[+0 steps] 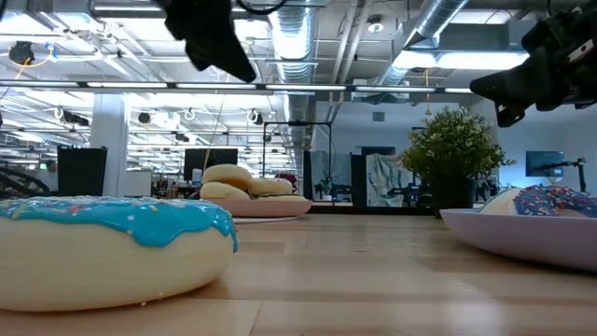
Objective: Pick & Place donuts
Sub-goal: Put the large blue donut on the pink plate
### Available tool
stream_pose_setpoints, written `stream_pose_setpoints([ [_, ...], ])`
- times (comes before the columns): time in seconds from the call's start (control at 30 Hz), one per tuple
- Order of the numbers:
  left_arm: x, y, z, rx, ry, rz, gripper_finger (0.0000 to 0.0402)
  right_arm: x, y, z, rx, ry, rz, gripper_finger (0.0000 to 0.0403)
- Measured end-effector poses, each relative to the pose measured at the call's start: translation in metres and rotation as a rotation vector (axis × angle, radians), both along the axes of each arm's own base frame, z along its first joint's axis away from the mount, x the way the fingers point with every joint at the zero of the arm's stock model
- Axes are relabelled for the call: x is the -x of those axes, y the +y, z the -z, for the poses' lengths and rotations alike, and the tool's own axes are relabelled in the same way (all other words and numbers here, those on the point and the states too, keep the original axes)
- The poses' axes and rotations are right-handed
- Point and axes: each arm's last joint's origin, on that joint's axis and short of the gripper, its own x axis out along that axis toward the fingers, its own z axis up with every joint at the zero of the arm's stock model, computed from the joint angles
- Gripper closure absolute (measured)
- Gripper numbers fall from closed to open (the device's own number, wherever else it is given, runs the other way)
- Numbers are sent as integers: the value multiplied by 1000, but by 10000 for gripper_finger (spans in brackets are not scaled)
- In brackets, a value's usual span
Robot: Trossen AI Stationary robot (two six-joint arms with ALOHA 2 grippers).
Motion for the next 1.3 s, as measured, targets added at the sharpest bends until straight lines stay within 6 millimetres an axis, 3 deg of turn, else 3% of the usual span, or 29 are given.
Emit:
stream_pose_setpoints([
  [0.23, -34, -44, 16, 126, 304, 6, 401, 0, 0, 0, 0, 0, 0, 403],
  [0.47, -56, -68, 25, 326, 387, -89, 365, 0, 0, 0, 0, 1, 0, 403],
  [0.63, -59, -77, 34, 415, 418, -176, 296, 0, 0, 0, 0, 1, 0, 403],
  [0.9, -56, -104, 60, 400, 498, -125, 202, 0, 0, 0, 0, 1, 0, 403],
  [1.13, -55, -115, 74, 355, 507, -119, 176, 0, 0, 1, 0, 2, 0, 403],
  [1.3, -57, -120, 98, 334, 579, -94, 175, 0, 0, 1, 0, 3, 0, 403],
])
